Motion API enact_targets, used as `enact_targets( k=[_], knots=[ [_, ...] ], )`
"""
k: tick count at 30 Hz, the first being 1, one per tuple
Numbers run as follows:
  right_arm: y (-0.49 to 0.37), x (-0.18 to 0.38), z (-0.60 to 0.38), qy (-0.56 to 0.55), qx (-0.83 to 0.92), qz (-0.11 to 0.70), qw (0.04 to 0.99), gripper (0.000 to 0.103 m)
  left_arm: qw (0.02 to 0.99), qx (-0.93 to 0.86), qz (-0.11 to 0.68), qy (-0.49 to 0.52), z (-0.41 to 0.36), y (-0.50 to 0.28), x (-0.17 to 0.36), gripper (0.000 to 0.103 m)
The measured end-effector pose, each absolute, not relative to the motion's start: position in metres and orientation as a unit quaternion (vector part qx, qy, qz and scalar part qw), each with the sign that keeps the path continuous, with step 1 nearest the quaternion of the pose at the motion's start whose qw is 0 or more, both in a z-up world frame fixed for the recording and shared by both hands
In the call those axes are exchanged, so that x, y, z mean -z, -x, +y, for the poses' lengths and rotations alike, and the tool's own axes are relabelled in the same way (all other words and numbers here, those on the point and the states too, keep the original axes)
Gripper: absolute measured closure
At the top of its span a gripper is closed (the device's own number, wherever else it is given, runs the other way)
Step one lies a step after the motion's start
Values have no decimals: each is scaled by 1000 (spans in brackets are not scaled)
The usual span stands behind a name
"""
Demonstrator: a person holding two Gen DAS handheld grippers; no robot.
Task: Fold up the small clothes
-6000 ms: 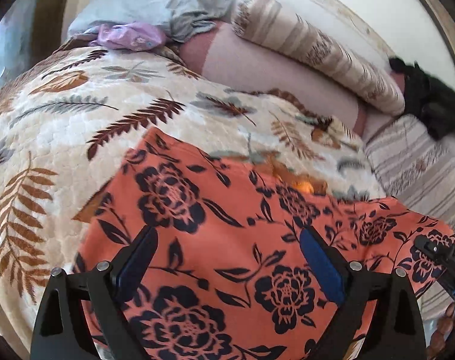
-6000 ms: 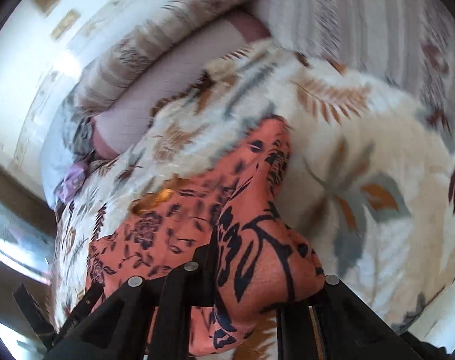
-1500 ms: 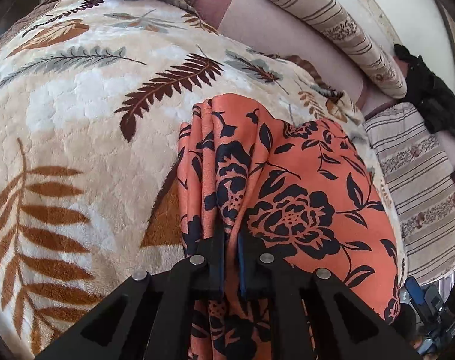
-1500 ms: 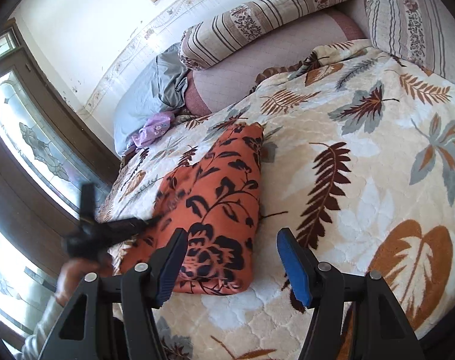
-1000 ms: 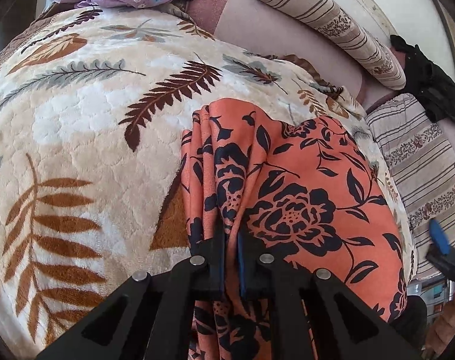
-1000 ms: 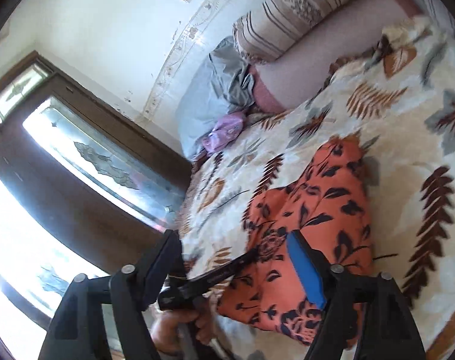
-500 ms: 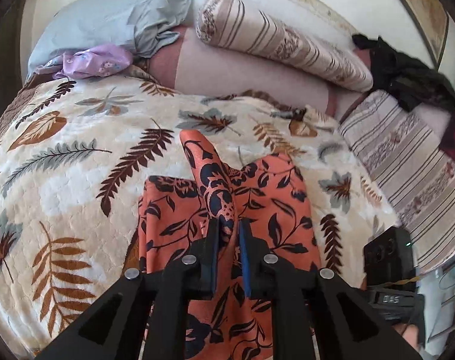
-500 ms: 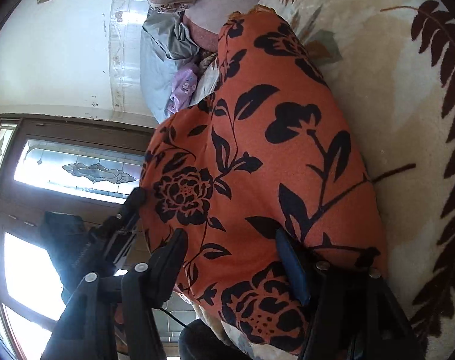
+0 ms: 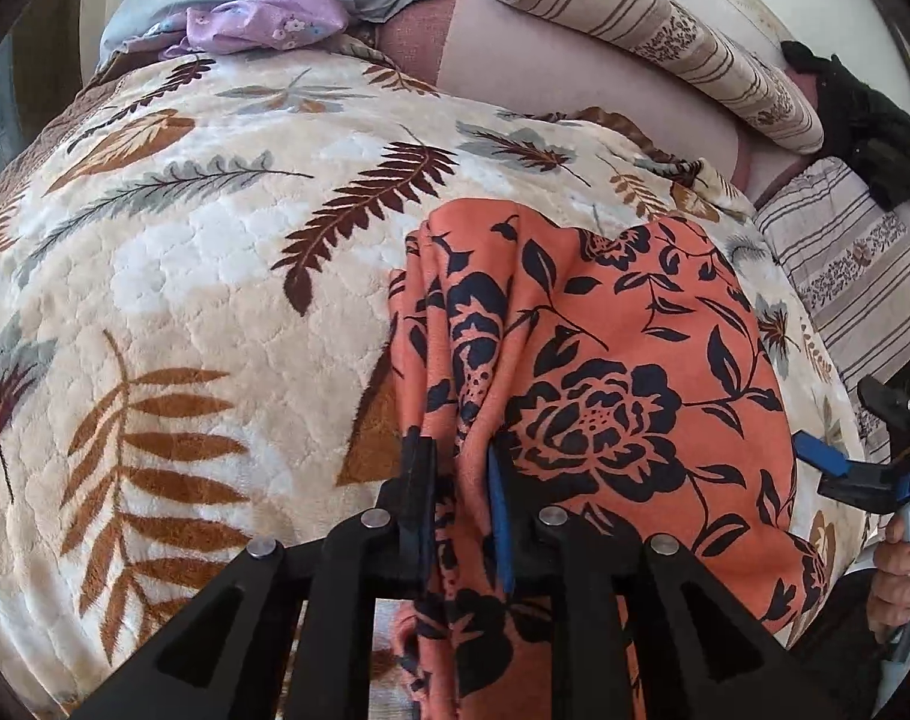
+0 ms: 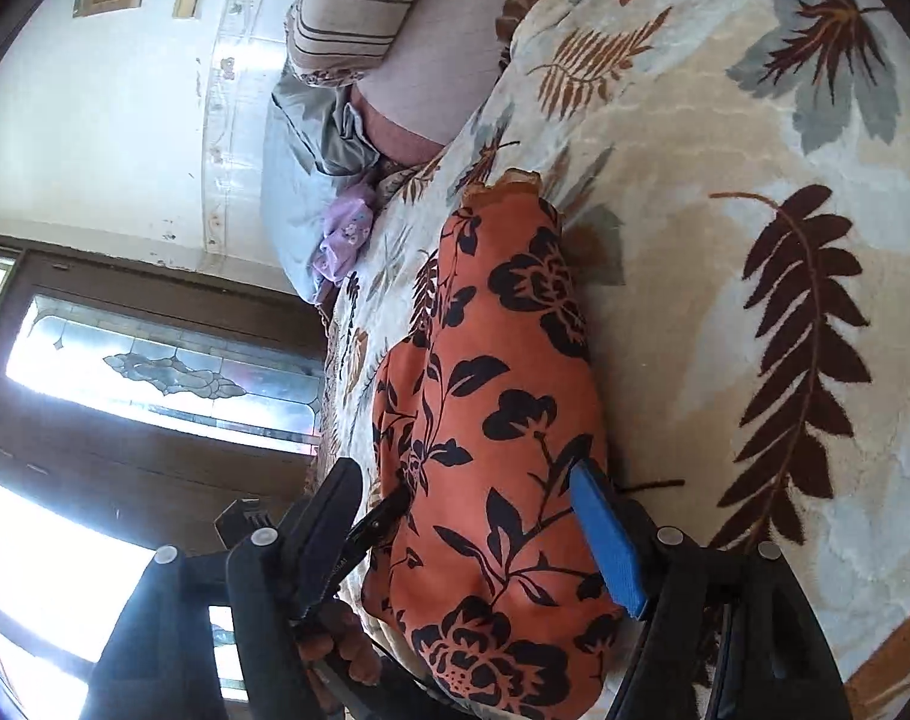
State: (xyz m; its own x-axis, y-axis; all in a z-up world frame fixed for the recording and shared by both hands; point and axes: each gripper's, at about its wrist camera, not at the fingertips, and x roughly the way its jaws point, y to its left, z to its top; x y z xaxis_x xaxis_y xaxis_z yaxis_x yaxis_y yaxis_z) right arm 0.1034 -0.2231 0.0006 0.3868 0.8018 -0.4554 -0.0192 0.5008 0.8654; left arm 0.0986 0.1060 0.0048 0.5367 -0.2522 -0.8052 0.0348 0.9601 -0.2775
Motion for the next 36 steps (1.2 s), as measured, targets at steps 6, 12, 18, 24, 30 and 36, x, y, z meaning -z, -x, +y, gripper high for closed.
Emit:
enact_targets(
  k=[6, 12, 18, 24, 30, 36],
  knots=[
    [-102, 7, -214, -402, -280, 477, 730, 25, 860, -15, 483, 163, 153, -94, -1, 60],
    [-101, 10, -214, -392, -268, 482, 736, 23, 889, 5, 413, 197, 145, -84, -62, 61],
    [-100, 6, -213, -376, -265, 489, 741, 22, 901, 116, 409, 86, 39, -103, -77, 58],
    [-118, 17, -250, -455, -252, 469, 714, 22, 889, 62, 452, 36, 51, -112, -4, 73],
    [-173, 40, -205, -395, -256, 524, 710, 46, 892, 69, 445, 39, 57, -109, -2, 73],
    [-171, 28, -181, -260, -217, 525, 780, 61, 905, 73, 420, 10, 51, -103, 1, 73]
  ],
)
